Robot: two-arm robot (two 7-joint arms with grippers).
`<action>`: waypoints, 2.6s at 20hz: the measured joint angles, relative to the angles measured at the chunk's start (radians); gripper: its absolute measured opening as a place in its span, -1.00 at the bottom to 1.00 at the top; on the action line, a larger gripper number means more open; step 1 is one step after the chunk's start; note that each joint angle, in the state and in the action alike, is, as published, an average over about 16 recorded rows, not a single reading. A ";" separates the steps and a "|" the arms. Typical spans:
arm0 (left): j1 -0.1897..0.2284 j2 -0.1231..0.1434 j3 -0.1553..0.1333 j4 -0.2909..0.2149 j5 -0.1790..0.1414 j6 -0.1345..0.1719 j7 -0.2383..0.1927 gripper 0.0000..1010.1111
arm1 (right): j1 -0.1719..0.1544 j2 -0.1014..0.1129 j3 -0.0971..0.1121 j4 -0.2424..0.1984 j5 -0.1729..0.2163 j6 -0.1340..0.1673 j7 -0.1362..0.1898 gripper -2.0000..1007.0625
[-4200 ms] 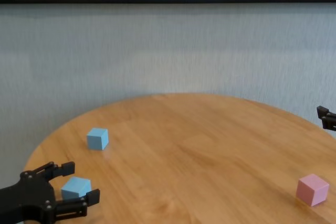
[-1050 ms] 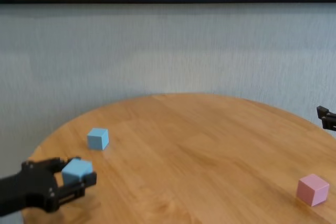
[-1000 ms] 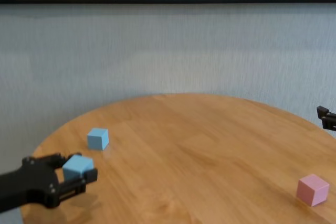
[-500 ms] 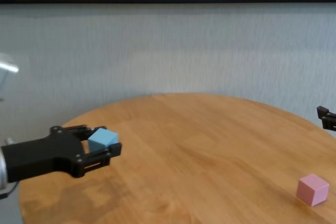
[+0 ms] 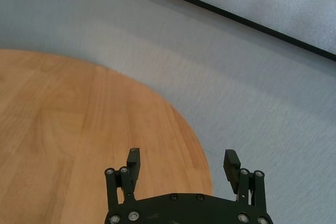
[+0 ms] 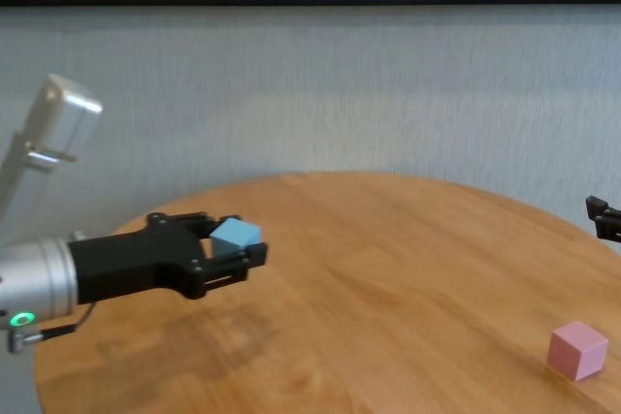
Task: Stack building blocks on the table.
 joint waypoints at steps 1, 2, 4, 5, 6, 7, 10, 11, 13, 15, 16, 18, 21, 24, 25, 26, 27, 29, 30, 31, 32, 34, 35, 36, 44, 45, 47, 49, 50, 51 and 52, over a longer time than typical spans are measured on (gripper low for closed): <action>-0.010 -0.008 0.005 0.015 0.001 -0.004 -0.005 0.08 | 0.000 0.000 0.000 0.000 0.000 0.000 0.000 1.00; -0.019 -0.017 0.009 0.029 0.002 -0.008 -0.011 0.08 | 0.000 0.000 0.000 0.000 0.000 0.000 0.000 1.00; -0.034 -0.032 0.018 0.054 0.005 -0.014 -0.020 0.08 | 0.000 0.000 0.000 0.000 0.000 0.000 0.000 1.00; -0.039 -0.039 0.022 0.065 0.006 -0.017 -0.024 0.08 | 0.000 0.000 0.000 0.000 0.000 0.000 0.000 1.00; -0.044 -0.045 0.026 0.075 0.007 -0.019 -0.029 0.08 | 0.000 0.000 0.000 0.000 0.000 0.000 0.000 1.00; -0.047 -0.051 0.030 0.083 0.008 -0.021 -0.033 0.08 | 0.000 0.000 0.000 0.000 0.000 0.000 0.000 1.00; -0.054 -0.068 0.040 0.105 0.011 -0.026 -0.045 0.08 | 0.000 0.000 0.000 0.000 0.000 0.000 0.000 1.00; -0.056 -0.074 0.043 0.112 0.011 -0.027 -0.049 0.08 | 0.000 0.000 0.000 0.000 0.000 0.000 0.000 1.00; -0.059 -0.084 0.050 0.125 0.013 -0.029 -0.056 0.08 | 0.000 0.000 0.000 0.000 0.000 0.000 0.000 1.00; -0.063 -0.094 0.055 0.140 0.014 -0.032 -0.063 0.08 | 0.000 0.000 0.000 0.000 0.000 0.000 0.000 1.00; -0.065 -0.099 0.058 0.149 0.015 -0.033 -0.066 0.08 | 0.000 0.000 0.000 0.000 0.000 0.000 0.000 1.00; -0.073 -0.110 0.063 0.168 0.017 -0.037 -0.073 0.08 | 0.000 0.000 0.000 0.000 0.000 0.000 0.000 1.00; -0.089 -0.128 0.069 0.202 0.020 -0.046 -0.084 0.08 | 0.000 0.000 0.000 0.000 0.000 0.000 0.000 1.00; -0.111 -0.147 0.073 0.244 0.025 -0.060 -0.095 0.08 | 0.000 0.000 0.000 0.000 0.000 0.000 0.000 1.00; -0.120 -0.155 0.074 0.263 0.027 -0.067 -0.099 0.08 | 0.000 0.000 0.000 0.000 0.000 0.000 0.000 1.00; -0.130 -0.163 0.074 0.284 0.028 -0.074 -0.103 0.08 | 0.000 0.000 0.000 0.000 0.000 0.000 0.000 1.00; -0.141 -0.171 0.075 0.306 0.030 -0.082 -0.107 0.08 | 0.000 0.000 0.000 0.000 0.000 0.000 0.000 1.00; -0.170 -0.192 0.079 0.369 0.027 -0.107 -0.118 0.08 | 0.000 0.000 0.000 0.000 0.000 0.000 0.000 1.00; -0.188 -0.204 0.086 0.408 0.020 -0.124 -0.125 0.08 | 0.000 0.000 0.000 0.000 0.000 0.000 0.000 1.00; -0.207 -0.216 0.094 0.449 0.011 -0.141 -0.131 0.08 | 0.000 0.000 0.000 0.000 0.000 0.000 0.000 1.00; -0.226 -0.228 0.103 0.489 0.002 -0.159 -0.136 0.08 | 0.000 0.000 0.000 0.000 0.000 0.000 0.000 1.00; -0.261 -0.250 0.118 0.566 -0.017 -0.192 -0.147 0.08 | 0.000 0.000 0.000 0.000 0.000 0.000 0.000 1.00; -0.277 -0.260 0.125 0.602 -0.025 -0.208 -0.151 0.08 | 0.000 0.000 0.000 0.000 0.000 0.000 0.000 1.00; -0.291 -0.269 0.132 0.634 -0.033 -0.222 -0.155 0.08 | 0.000 0.000 0.000 0.000 0.000 0.000 0.000 1.00; -0.368 -0.314 0.176 0.807 -0.088 -0.301 -0.176 0.08 | 0.000 0.000 0.000 0.000 0.000 0.000 0.000 1.00; -0.368 -0.313 0.177 0.807 -0.089 -0.301 -0.175 0.08 | 0.000 0.000 0.000 0.000 0.000 0.000 0.000 1.00; -0.362 -0.310 0.169 0.793 -0.081 -0.295 -0.173 0.08 | 0.000 0.000 0.000 0.000 0.000 0.000 0.000 1.00; -0.354 -0.306 0.159 0.775 -0.070 -0.286 -0.171 0.10 | 0.000 0.000 0.000 0.000 0.000 0.000 0.000 1.00; -0.350 -0.304 0.154 0.767 -0.065 -0.282 -0.170 0.12 | 0.000 0.000 0.000 0.000 0.000 0.000 0.000 1.00; -0.346 -0.302 0.150 0.760 -0.060 -0.279 -0.169 0.14 | 0.000 0.000 0.000 0.000 0.000 0.000 0.000 1.00; -0.343 -0.300 0.146 0.753 -0.056 -0.275 -0.169 0.16 | 0.000 0.000 0.000 0.000 0.000 0.000 0.000 1.00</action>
